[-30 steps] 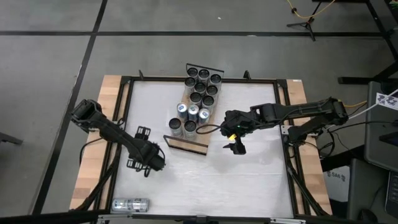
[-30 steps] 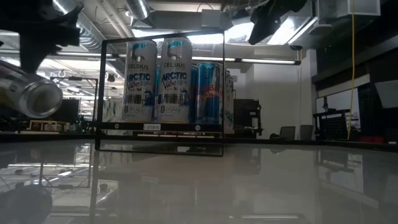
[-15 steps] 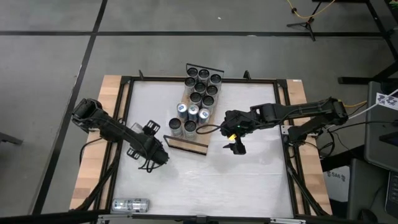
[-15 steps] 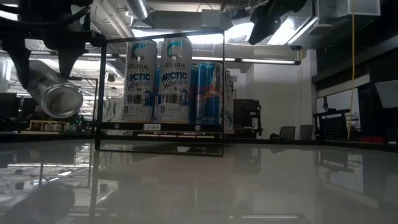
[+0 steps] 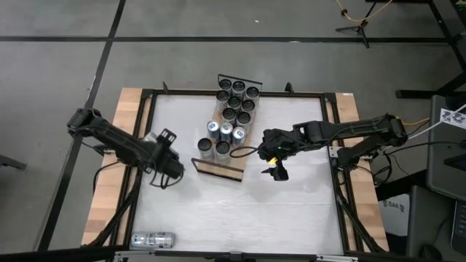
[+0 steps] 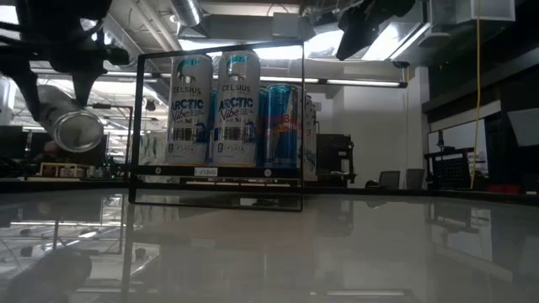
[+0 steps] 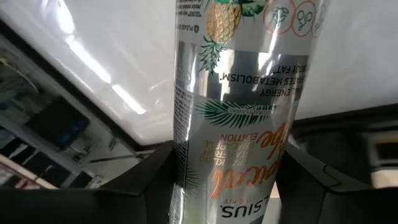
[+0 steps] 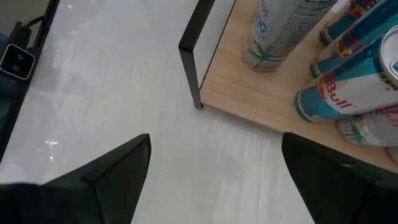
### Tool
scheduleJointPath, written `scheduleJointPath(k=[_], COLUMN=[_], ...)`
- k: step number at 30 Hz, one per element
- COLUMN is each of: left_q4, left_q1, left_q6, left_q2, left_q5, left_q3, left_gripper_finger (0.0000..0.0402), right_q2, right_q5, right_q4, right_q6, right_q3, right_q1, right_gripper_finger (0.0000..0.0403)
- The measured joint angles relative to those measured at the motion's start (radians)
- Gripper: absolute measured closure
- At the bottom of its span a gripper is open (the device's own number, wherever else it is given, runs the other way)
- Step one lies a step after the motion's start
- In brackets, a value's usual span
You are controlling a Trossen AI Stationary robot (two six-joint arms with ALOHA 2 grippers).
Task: Place canned beverage on shelf
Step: Move the orange soda can to the middle left of the table
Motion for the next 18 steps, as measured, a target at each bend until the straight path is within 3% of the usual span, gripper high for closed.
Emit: scheduleJointPath(k=[7, 18], left_q4=[0.006, 0.034], left_q1=[0.135, 0.307], left_q6=[0.101, 0.056], left_q2=[-0.040, -0.038], left_q5=[-0.137, -0.109], left_q3=[-0.043, -0.043], left_gripper_finger=[0.0192, 0.0187], right_q2=[0.000, 0.000], right_q5=[0.000, 0.000], right_q4=[0.000, 0.001], right_q6=[0.008, 0.008], right_q3=[0.000, 0.000], right_q1=[0.000, 0.000], right_gripper_finger=[0.0045, 0.0045])
